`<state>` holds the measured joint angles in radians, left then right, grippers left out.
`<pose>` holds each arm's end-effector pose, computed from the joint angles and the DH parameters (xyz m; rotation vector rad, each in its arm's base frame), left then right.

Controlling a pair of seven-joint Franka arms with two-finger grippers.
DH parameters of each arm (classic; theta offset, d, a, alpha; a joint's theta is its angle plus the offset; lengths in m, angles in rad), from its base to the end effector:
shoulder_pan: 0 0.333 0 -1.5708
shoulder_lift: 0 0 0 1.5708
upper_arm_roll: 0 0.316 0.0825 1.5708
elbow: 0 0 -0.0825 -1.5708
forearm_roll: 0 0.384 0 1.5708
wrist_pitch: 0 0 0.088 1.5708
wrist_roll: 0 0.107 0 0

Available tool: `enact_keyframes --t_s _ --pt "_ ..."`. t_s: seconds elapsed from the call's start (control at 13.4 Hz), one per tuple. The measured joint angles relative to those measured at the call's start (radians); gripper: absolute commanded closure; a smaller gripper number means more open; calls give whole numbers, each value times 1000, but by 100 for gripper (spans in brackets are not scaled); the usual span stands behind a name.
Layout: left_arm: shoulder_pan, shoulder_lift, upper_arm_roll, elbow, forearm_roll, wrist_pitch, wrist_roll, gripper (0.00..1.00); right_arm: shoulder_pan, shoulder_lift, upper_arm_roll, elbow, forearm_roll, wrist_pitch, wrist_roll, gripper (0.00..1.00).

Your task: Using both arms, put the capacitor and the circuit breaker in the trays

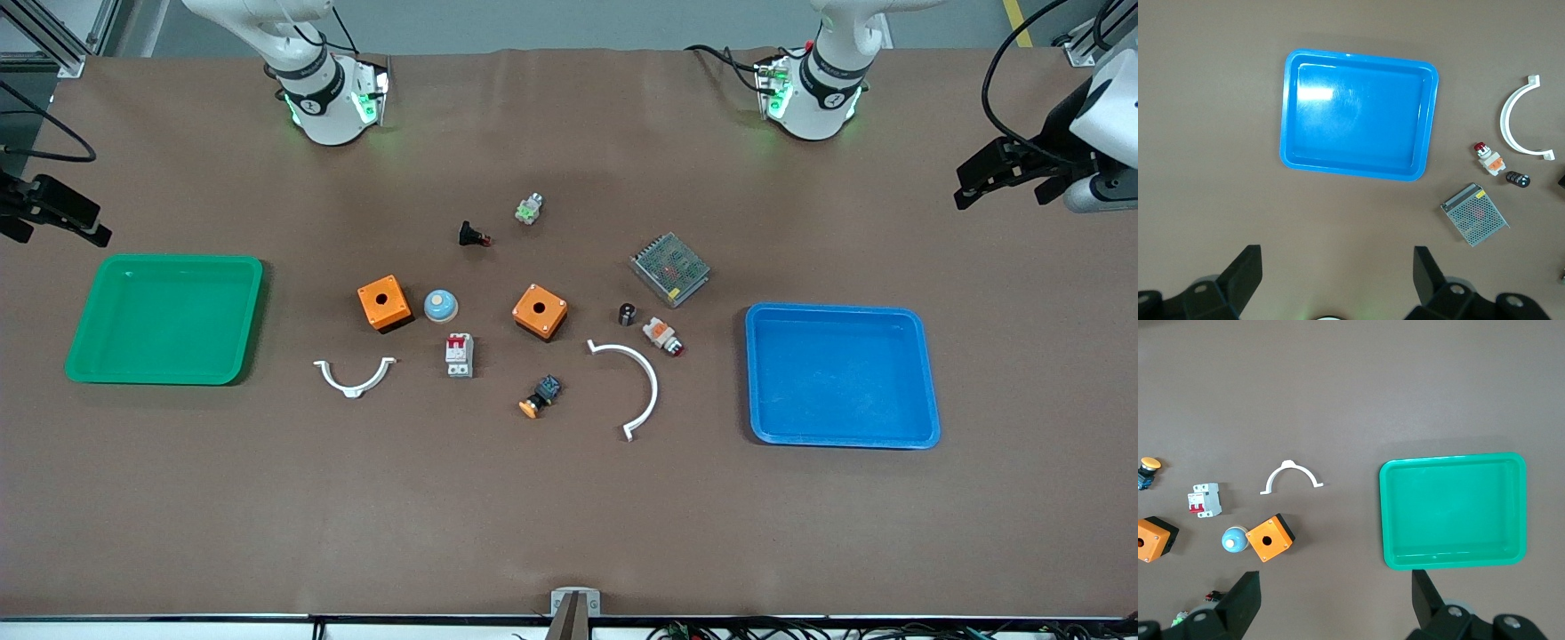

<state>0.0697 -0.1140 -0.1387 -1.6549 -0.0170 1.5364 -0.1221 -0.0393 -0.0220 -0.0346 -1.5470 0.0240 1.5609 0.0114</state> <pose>0.5136 -0.0418 0.6423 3.1397 0.0840 -0.0089 0.5458 -0.0380 0.6470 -3.1147 0.1319 -0.0571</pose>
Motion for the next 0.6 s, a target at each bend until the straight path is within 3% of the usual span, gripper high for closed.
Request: enact_keyframes --t_s 0.45,0.6 --pt "-4 11 -6 12 5 -2 1 0 0 1 0 0 0 0 0 0" --pt "-14 58 -51 11 5 -4 -9 0 0 7 3 0 0 2 0 0"
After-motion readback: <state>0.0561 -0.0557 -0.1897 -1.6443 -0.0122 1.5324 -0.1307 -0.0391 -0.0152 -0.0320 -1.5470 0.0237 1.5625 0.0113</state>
